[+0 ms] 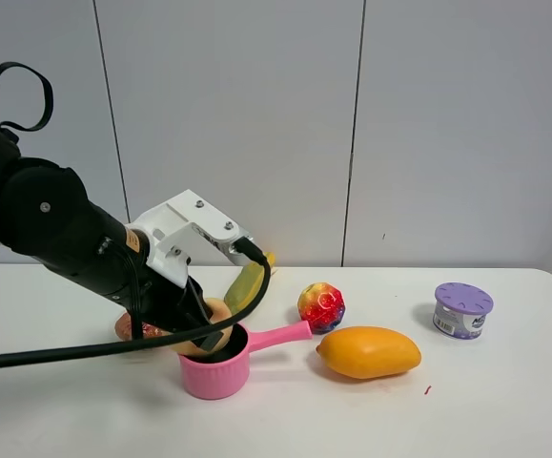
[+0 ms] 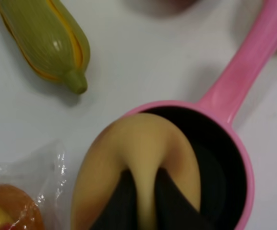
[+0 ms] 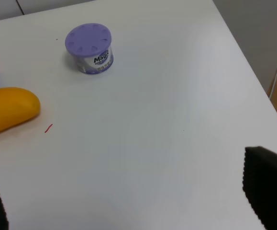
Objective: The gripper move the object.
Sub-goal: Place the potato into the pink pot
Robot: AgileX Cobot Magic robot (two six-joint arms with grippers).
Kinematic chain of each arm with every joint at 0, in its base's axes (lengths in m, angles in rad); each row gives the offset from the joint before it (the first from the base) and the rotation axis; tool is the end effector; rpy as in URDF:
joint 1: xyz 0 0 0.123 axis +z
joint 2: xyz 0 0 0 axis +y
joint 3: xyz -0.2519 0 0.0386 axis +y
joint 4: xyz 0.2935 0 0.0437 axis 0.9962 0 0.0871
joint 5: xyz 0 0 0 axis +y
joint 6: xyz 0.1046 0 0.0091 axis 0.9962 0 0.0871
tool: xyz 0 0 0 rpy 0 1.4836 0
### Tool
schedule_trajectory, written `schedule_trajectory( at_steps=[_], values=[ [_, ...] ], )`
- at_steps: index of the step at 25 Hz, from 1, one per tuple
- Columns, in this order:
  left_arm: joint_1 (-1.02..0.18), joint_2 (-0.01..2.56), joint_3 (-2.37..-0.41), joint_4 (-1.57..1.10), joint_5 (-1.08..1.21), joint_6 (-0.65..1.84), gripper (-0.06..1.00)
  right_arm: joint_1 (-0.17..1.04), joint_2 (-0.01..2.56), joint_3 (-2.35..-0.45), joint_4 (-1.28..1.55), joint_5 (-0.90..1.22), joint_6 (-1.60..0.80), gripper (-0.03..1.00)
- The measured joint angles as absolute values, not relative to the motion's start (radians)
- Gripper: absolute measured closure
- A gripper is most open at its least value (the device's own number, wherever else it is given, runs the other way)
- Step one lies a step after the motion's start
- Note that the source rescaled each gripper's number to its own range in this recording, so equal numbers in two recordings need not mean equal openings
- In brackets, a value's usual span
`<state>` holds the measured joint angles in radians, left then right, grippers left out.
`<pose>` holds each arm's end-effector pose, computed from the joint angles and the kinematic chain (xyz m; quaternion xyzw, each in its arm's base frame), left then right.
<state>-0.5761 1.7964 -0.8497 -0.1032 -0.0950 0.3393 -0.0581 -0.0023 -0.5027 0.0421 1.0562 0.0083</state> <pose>0.3164 -0.2043 0.0745 0.3618 0.8458 -0.0618 0.3872 0.0777 -0.0007 0.2943 0.0274 0.8501 0.0079 0.5258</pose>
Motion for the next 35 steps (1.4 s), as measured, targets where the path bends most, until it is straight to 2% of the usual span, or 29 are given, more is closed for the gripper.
schedule_trajectory(
  at_steps=[24, 26, 28, 30, 32, 34, 35],
  values=[
    [-0.631, 1.807, -0.850, -0.103, -0.127, 0.340, 0.94, -0.058, -0.002, -0.503, 0.042, 1.056, 0.008, -0.03],
    [-0.631, 1.807, -0.850, -0.104, -0.127, 0.340, 0.92, -0.058, -0.002, -0.503, 0.042, 1.056, 0.008, -0.03],
    [-0.631, 1.807, -0.850, -0.104, -0.127, 0.340, 0.80, -0.058, -0.002, -0.503, 0.042, 1.056, 0.008, -0.03],
    [-0.631, 1.807, -0.850, -0.104, -0.129, 0.339, 0.57, -0.058, -0.002, -0.503, 0.042, 1.056, 0.008, -0.03],
    [-0.631, 1.807, -0.850, -0.104, -0.137, 0.338, 0.26, -0.058, -0.002, -0.503, 0.042, 1.056, 0.008, -0.03],
    [-0.631, 1.807, -0.850, -0.104, -0.143, 0.336, 0.06, -0.058, -0.002, -0.503, 0.042, 1.056, 0.008, -0.03],
    [-0.631, 1.807, -0.850, -0.104, -0.144, 0.336, 0.01, -0.058, -0.002, -0.503, 0.042, 1.056, 0.008, -0.03]
  ],
)
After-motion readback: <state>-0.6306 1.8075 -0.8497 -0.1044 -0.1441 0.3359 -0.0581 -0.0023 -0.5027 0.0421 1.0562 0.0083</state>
